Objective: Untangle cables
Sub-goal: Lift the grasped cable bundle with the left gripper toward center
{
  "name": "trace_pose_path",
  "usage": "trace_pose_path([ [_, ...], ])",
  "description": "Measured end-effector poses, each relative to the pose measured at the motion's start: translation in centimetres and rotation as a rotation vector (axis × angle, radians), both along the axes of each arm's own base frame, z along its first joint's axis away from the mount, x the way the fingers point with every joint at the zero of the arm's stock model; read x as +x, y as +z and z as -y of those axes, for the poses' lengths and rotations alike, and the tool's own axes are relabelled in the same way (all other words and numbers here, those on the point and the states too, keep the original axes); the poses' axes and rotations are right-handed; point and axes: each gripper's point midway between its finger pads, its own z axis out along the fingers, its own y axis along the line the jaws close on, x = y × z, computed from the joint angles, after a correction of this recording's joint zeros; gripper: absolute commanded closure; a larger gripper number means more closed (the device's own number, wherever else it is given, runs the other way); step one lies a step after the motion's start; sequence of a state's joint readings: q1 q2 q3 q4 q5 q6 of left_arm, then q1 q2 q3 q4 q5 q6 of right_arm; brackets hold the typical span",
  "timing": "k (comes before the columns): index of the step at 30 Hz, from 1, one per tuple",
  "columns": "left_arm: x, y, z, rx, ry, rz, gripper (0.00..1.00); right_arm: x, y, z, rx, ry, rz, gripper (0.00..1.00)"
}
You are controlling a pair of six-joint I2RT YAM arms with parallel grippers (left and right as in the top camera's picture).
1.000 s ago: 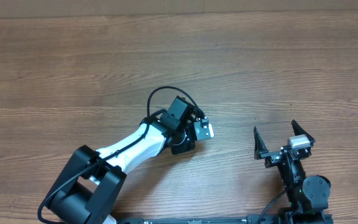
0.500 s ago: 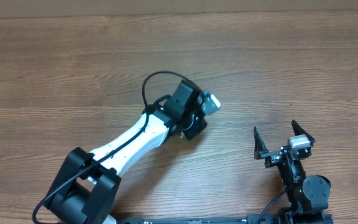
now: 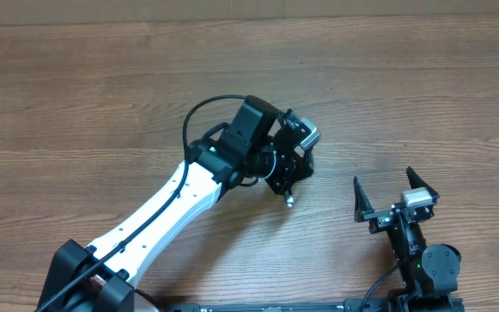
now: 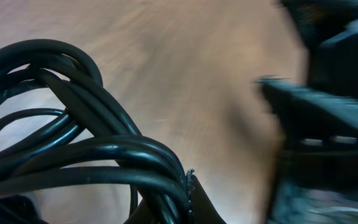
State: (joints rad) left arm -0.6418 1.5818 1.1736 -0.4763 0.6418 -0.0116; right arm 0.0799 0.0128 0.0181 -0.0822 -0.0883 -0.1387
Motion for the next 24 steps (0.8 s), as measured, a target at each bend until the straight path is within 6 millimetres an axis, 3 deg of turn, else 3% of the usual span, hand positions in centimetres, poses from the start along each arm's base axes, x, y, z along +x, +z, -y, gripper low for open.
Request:
trace_pose_path([
  [7, -3.3, 2.3, 1.3, -0.151, -0.136, -0.142, 0.96, 0.0, 0.0, 0.0, 0.000, 0.000, 0.000, 0.00],
  [12, -4.2, 3.1, 1.6, -0.198, -0.174, -0.191, 0.96, 0.0, 0.0, 0.0, 0.000, 0.000, 0.000, 0.00],
  [18, -3.5, 5.1, 1.5, -0.298, -0.211, -0.176, 0.96, 0.0, 0.0, 0.0, 0.030, 0.000, -0.006, 0.00],
  [24, -1.8, 7.1, -0.2, -0.404, -0.226, -0.162, 0.96, 0.0, -0.7, 0.0, 0.169, -0.005, -0.060, 0.00],
])
